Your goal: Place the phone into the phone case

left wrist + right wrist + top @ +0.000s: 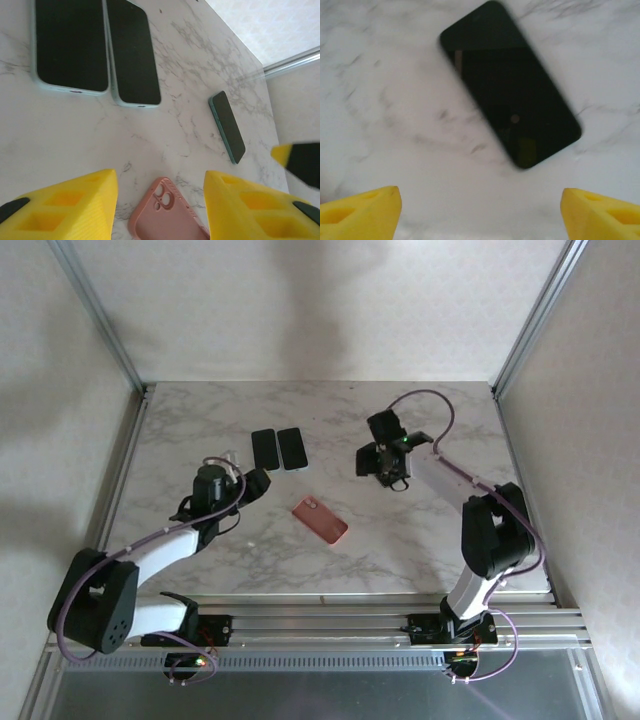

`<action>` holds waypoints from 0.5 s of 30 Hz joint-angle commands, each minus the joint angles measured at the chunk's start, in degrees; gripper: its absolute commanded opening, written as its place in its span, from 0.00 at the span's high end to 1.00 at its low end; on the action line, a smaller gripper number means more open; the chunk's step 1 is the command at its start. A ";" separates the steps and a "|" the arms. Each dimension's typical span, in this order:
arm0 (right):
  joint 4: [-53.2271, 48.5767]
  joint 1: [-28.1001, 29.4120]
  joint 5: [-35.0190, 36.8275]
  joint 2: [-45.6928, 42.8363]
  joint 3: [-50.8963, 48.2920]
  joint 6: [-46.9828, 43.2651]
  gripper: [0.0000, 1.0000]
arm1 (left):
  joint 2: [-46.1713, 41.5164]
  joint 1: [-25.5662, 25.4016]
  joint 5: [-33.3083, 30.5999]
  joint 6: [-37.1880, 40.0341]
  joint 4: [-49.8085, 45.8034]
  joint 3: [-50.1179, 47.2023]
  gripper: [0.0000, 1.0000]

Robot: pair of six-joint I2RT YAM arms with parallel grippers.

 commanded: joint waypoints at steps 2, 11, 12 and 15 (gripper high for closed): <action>0.95 -3.38 -1.91 7.95 5.70 -6.36 0.08 | 3.23 -1.68 0.89 -0.09 2.99 4.00 0.50; 1.99 -9.08 -11.84 19.27 16.44 -11.60 0.01 | 7.31 -1.93 1.58 0.03 3.37 6.53 0.50; 1.75 -9.36 -12.90 20.25 17.36 -12.20 0.01 | 7.69 -1.93 1.68 0.02 3.41 6.66 0.49; 0.67 -9.39 -14.73 22.71 19.77 -13.92 0.01 | 8.73 -1.93 2.05 0.36 3.12 7.28 0.49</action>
